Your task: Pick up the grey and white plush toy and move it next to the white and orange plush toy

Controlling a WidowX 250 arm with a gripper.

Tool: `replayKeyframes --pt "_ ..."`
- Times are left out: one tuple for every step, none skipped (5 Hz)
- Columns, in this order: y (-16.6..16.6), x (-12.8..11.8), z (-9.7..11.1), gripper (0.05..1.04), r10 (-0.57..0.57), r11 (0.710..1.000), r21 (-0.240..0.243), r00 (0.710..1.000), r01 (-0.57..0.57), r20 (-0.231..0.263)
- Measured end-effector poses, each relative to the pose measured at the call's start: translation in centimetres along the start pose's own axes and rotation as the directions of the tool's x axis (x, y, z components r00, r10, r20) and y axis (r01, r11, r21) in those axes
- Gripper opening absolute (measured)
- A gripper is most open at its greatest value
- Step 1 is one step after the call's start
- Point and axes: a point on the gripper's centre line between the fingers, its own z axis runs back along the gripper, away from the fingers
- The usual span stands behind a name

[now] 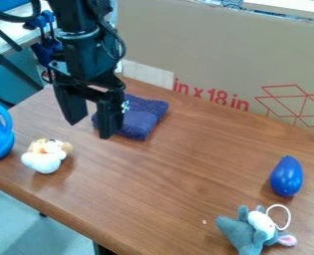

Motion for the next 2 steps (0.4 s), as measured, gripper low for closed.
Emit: replayKeyframes --pt "-0.3 -0.2 -0.7 1.002 -0.006 1.0 -0.01 1.0 0.006 -0.022" --pt "-4.9 -0.3 -2.2 1.002 -0.11 0.991 -0.081 0.994 0.108 -0.013"
